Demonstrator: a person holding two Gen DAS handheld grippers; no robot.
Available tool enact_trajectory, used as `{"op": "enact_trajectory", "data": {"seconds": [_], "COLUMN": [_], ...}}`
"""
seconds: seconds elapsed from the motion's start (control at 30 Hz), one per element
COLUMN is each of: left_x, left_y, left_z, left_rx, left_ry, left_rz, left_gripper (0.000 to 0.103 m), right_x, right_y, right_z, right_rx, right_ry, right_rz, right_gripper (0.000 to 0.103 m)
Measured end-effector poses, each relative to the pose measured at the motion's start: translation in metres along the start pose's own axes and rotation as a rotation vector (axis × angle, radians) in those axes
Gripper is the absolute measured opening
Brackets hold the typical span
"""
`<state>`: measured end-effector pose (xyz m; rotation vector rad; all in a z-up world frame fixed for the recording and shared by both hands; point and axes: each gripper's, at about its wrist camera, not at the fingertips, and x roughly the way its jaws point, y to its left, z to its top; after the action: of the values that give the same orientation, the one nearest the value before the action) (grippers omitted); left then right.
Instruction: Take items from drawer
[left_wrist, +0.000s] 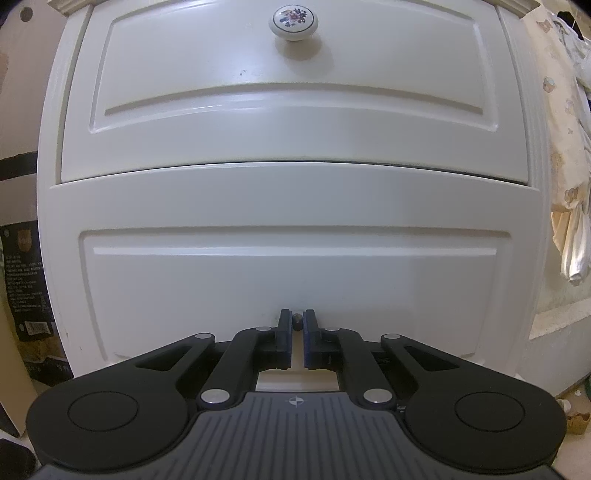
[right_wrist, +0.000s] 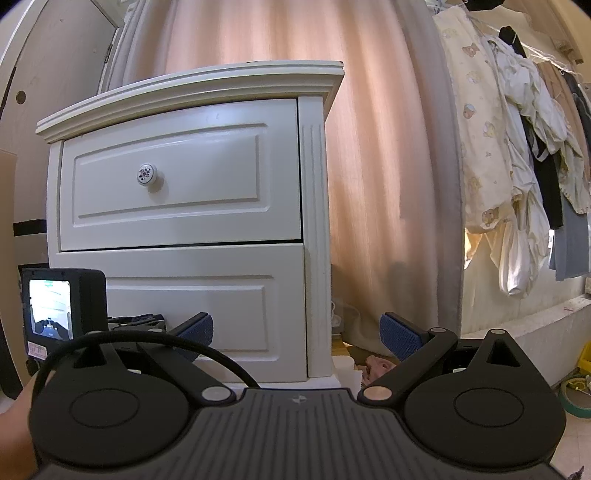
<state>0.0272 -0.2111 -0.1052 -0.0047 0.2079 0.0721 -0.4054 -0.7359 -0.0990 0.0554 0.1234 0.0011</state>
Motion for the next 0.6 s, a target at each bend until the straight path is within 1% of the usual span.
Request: {"op": "enact_trajectory", "data": {"seconds": [0.13, 0.3, 0.4, 0.6], "left_x": [-0.022, -0.048, -0.059, -0.092], "left_y": [-0.01, -0.022, -0.029, -0.042], "left_z": [-0.015, -0.029, -0.027, -0.029], "left_rx": [0.006, 0.004, 0.018, 0.028], "left_ry": [-0.002, 0.006, 0.007, -0.019], "left_rz": [-0.001, -0.015, -0.015, -0.018], "left_gripper": [0.002, 0.002, 0.002, 0.0], "right_x": [-0.001, 0.001, -0.001, -0.014], "right_y": [-0.001, -0.004, -0.004, 0.001], "right_z": [-0.001, -0.004, -0.007, -0.009], "right_rx": [0.005, 0.025, 0.041, 0.019], "right_ry": [-0.003, 0.017, 0.035, -0.001], "right_rz": [0.003, 0.015, 0.05, 0.063], "right_gripper": [0.103, 0.103, 0.103, 0.103]}}
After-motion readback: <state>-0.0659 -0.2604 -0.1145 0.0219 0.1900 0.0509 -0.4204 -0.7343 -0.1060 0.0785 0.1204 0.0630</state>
